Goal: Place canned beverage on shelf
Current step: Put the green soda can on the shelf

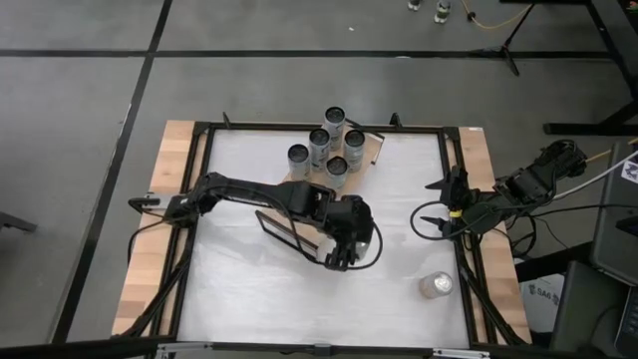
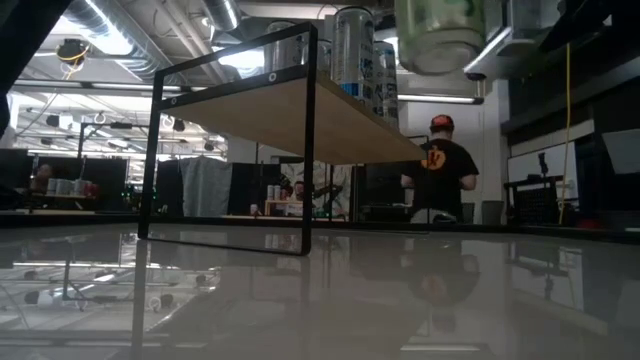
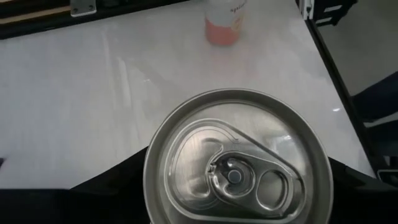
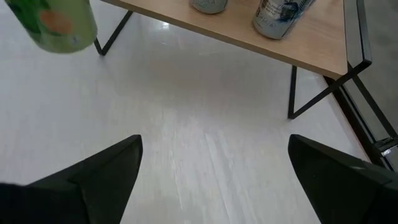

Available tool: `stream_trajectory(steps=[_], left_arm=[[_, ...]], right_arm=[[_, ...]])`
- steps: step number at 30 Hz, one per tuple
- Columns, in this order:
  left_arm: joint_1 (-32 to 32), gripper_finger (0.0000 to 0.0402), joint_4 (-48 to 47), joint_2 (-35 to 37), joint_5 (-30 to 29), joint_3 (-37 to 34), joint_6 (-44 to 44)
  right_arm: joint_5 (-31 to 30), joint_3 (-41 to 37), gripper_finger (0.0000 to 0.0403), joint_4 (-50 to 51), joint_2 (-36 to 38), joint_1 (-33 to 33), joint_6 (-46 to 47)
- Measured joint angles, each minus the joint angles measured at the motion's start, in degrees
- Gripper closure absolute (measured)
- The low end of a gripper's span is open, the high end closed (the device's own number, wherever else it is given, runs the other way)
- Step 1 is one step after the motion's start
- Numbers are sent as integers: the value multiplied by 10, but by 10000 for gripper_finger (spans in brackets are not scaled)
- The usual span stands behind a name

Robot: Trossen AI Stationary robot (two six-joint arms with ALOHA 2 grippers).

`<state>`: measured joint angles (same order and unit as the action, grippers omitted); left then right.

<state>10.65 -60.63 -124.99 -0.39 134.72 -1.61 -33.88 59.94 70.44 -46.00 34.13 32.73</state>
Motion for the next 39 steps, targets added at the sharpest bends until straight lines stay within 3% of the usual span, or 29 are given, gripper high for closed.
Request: stream_trajectory(steps=[14, 27, 39], left_arm=[[-5, 119, -80, 73, -11, 0, -5], [-14, 119, -244, 144, -79, 0, -21], [-22, 119, -293, 214, -124, -11, -19]], right_arm=[[0, 0, 10, -2, 0, 0, 0], [0, 0, 10, -27, 0, 0, 20], [-2, 0, 10, -95, 0, 0, 22]])
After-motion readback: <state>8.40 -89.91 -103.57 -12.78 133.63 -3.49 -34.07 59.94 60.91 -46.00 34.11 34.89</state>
